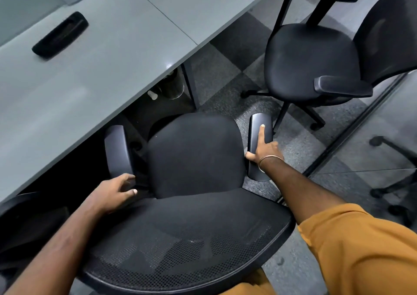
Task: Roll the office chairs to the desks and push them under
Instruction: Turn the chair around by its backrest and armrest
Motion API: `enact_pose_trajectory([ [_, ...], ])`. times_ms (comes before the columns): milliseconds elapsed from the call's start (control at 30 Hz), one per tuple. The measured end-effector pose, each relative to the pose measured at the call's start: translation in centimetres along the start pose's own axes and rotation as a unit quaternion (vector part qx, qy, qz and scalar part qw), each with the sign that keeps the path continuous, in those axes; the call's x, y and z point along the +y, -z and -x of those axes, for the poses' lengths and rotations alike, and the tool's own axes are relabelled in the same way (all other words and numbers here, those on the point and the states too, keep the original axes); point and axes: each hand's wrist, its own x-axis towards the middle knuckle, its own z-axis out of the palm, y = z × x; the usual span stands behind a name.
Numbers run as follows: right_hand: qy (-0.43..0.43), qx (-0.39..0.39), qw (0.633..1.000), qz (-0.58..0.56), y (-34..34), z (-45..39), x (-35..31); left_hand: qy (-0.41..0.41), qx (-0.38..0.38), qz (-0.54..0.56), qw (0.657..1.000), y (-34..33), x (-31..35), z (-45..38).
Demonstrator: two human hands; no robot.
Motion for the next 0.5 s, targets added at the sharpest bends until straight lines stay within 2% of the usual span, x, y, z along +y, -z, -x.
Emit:
enact_pose_trajectory([
  [200,-0.003,-0.008,1.0,0.008,-0.2,0.7,-0.1,0.059,0.076,-0.006,0.995,0.9,-1.7,-3.4],
  [400,0.022,-0.008,0.998,0.066,0.2,1.0,0.6,0.2,0.082,0.064,0.974,0.8,-4.4,-7.6],
  [500,0.007,-0.027,0.996,0.084,1.0,1.3,0.1,0.24,0.05,0.111,0.963,-0.2,-5.1,-9.3],
])
